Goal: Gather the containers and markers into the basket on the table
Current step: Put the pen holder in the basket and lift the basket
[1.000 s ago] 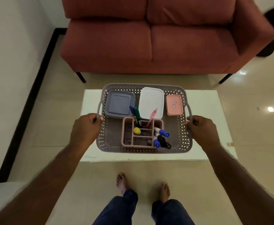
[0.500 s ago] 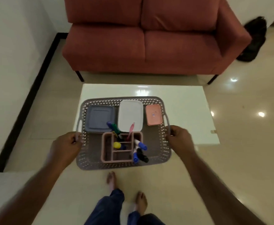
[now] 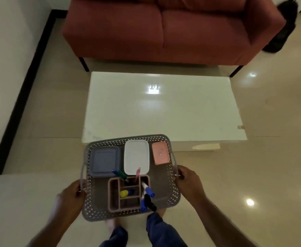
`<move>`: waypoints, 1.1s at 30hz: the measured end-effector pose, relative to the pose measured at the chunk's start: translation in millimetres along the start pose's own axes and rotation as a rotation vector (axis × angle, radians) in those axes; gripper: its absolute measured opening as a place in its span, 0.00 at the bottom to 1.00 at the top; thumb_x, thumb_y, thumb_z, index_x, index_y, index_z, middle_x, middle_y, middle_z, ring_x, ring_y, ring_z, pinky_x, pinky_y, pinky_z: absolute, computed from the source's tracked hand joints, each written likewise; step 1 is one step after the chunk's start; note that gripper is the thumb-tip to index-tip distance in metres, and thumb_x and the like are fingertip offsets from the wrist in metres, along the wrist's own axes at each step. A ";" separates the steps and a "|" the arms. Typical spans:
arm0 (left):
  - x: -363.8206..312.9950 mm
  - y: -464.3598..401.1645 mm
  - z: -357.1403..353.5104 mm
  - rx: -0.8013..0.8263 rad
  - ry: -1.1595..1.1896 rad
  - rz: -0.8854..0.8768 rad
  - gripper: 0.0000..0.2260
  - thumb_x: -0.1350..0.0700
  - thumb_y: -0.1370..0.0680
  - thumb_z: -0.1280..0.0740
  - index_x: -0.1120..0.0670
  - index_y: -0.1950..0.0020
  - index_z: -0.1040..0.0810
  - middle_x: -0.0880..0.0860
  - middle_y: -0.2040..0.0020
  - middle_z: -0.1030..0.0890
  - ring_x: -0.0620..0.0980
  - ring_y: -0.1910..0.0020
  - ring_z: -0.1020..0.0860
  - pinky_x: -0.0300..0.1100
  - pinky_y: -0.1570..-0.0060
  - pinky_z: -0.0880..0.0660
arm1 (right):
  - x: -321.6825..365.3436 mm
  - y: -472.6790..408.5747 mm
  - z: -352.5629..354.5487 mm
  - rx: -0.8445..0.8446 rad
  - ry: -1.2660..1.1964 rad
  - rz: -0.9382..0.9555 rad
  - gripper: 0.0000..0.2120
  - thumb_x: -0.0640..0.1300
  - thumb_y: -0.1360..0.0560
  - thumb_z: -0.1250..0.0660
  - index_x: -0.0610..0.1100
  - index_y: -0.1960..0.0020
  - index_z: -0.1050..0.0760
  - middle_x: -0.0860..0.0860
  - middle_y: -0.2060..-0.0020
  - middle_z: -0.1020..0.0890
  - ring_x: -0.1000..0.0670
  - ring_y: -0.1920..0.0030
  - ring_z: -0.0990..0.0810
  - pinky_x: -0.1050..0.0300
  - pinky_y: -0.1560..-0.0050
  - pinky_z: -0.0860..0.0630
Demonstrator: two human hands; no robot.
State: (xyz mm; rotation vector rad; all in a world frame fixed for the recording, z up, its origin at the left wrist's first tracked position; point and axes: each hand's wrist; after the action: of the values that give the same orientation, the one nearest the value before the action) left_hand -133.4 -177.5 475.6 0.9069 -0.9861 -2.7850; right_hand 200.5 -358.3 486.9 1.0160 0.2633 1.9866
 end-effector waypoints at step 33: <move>172.6 -458.8 -250.4 -0.078 -0.055 -0.066 0.12 0.57 0.22 0.37 0.51 0.39 0.22 0.56 0.42 0.18 0.59 0.43 0.22 0.43 0.50 0.30 | -158.7 -377.0 -363.6 -0.041 -0.480 -0.149 0.20 0.31 0.30 0.35 0.55 0.50 0.19 0.55 0.55 0.15 0.50 0.54 0.18 0.55 0.53 0.20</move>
State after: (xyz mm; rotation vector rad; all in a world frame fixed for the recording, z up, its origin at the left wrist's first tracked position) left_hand -74.9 7.0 -39.7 0.8736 -0.8621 -2.8951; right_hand 205.0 -187.0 -32.8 1.3659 0.0325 1.5539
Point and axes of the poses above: each hand's wrist, its own y-axis away from the middle knuckle, its own z-axis out of the back of the hand, x = y × z
